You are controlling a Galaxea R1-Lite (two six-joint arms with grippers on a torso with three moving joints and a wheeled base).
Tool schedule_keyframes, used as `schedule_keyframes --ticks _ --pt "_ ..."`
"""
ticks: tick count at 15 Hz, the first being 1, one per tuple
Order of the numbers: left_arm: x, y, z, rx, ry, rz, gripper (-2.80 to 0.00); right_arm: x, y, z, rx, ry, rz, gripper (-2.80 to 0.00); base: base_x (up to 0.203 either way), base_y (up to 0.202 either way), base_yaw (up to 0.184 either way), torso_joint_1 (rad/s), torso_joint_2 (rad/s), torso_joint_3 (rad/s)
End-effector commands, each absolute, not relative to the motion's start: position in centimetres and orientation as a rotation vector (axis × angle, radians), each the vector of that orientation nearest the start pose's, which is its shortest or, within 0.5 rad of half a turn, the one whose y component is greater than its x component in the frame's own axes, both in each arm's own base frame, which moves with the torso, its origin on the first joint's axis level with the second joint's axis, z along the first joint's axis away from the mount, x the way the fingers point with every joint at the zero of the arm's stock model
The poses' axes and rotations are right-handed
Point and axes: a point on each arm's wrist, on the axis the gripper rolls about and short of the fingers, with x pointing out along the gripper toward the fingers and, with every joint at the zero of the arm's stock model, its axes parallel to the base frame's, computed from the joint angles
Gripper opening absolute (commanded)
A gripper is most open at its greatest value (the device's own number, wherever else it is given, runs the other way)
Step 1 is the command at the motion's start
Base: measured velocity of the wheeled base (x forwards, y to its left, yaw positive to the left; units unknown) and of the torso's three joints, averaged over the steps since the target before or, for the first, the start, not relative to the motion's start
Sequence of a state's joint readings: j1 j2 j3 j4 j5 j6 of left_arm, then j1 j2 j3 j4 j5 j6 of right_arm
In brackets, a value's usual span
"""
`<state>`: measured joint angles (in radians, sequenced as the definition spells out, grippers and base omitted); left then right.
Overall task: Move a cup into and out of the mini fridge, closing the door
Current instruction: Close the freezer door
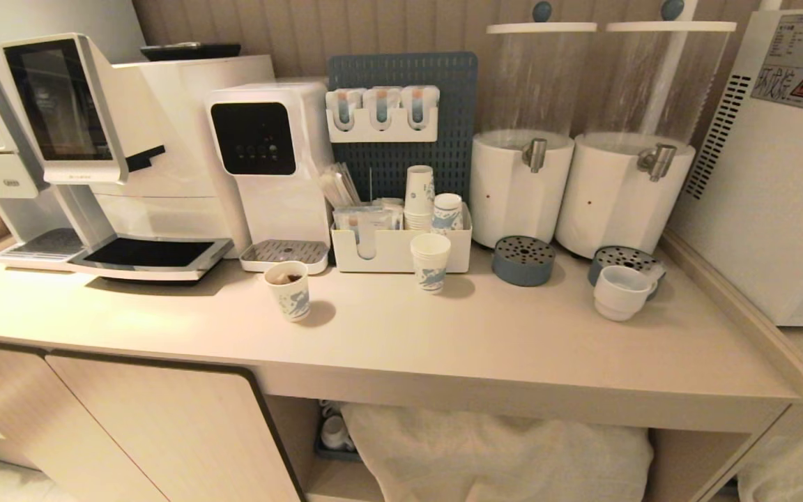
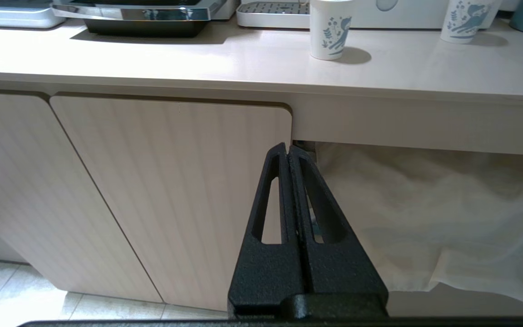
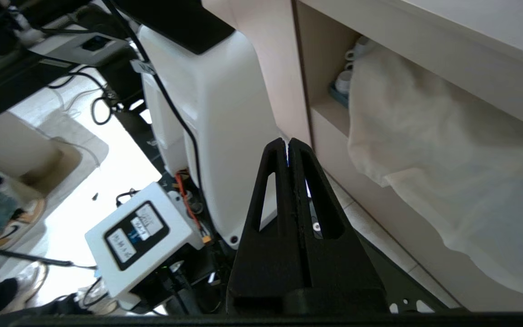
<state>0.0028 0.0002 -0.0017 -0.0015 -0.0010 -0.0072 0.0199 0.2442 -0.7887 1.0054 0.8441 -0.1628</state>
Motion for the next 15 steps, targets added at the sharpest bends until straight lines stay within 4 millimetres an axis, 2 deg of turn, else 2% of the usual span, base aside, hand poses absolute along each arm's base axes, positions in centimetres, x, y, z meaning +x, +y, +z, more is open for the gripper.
schedule_keyframes --ticks 1,3,4,7,9,12,15 --pt "-2.3 0.0 7.6 -0.008 -0.002 0.002 -2.8 -10.5 1.4 17.5 0.021 0.323 0.861 -2.8 0.0 0.0 0.0 0.0 0.0 0.0" --pt "-2.3 0.0 7.6 -0.008 -0.002 0.002 -2.8 -11.0 1.4 15.4 0.012 0.188 0.76 -2.8 0.0 0.0 0.0 0.0 0.0 0.0" --pt "-2.3 0.0 7.6 -0.008 -0.003 0.002 -2.8 -10.9 1.4 15.0 0.054 0.152 0.692 -2.8 0.0 0.0 0.0 0.0 0.0 0.0" --pt "-2.3 0.0 7.6 -0.008 -0.003 0.002 -2.8 -7.9 0.6 15.4 0.15 -0.045 0.282 -2.8 0.0 0.0 0.0 0.0 0.0 0.0" --pt "-2.3 0.0 7.6 -0.008 -0.003 0.003 -2.8 -5.6 0.2 14.1 0.162 -0.131 0.091 -2.8 0.0 0.0 0.0 0.0 0.0 0.0" --pt "-2.3 0.0 7.6 -0.008 -0.002 0.003 -2.8 -3.5 -0.1 11.1 0.132 -0.139 -0.02 -2.8 0.0 0.0 0.0 0.0 0.0 0.0" --pt "-2.3 0.0 7.6 -0.008 -0.002 0.002 -2.8 -2.3 -0.3 8.8 0.013 -0.158 -0.13 -2.8 0.0 0.0 0.0 0.0 0.0 0.0"
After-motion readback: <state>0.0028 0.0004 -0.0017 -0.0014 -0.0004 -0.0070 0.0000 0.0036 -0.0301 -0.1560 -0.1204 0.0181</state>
